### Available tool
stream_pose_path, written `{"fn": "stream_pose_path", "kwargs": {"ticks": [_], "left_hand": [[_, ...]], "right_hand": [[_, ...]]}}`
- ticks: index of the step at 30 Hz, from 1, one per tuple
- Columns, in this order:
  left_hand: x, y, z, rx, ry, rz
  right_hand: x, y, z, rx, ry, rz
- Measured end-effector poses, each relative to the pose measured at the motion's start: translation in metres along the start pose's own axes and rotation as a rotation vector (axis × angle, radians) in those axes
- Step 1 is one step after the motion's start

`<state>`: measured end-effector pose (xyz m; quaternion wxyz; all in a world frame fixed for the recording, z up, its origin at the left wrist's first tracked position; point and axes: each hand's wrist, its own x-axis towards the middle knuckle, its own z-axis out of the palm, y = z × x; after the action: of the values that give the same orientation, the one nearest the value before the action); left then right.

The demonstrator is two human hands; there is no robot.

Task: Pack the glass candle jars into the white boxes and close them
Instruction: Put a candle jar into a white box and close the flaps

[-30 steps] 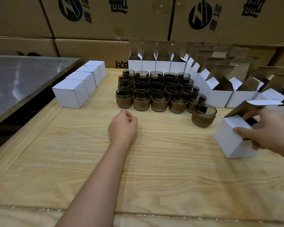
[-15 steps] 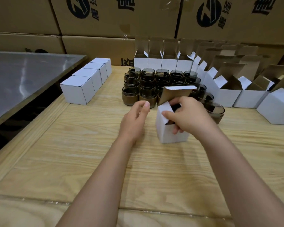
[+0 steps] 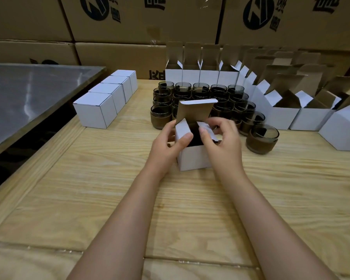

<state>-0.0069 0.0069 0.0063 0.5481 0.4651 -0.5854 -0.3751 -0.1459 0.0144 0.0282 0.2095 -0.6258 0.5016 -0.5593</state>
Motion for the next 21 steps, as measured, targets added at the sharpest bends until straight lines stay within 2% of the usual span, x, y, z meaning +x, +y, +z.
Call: {"fn": "stream_pose_path", "kwargs": {"ticks": [6,9,12,17,21], "left_hand": [[-0.001,0.001,0.002,-0.016,0.000,0.014],[-0.001,-0.002,0.001,-0.001,0.018,0.030],[-0.001,-0.003,0.001,-0.023,0.043,0.039],[0.001,-0.006,0.001,-0.004,0.087,0.035],[-0.001,-0.008,0.001,0.070,0.141,0.080]], "right_hand": [[0.002,0.006,-0.001,-0.078,0.001,-0.126],[0.002,0.007,-0.004,-0.036,0.120,-0.168],[0.006,0.013,-0.010,0.047,0.231,-0.067],[0.006,0.026,-0.012,0.067,0.075,0.129],[0.007,0.028,-0.013,0.112,-0.075,0.124]]}}
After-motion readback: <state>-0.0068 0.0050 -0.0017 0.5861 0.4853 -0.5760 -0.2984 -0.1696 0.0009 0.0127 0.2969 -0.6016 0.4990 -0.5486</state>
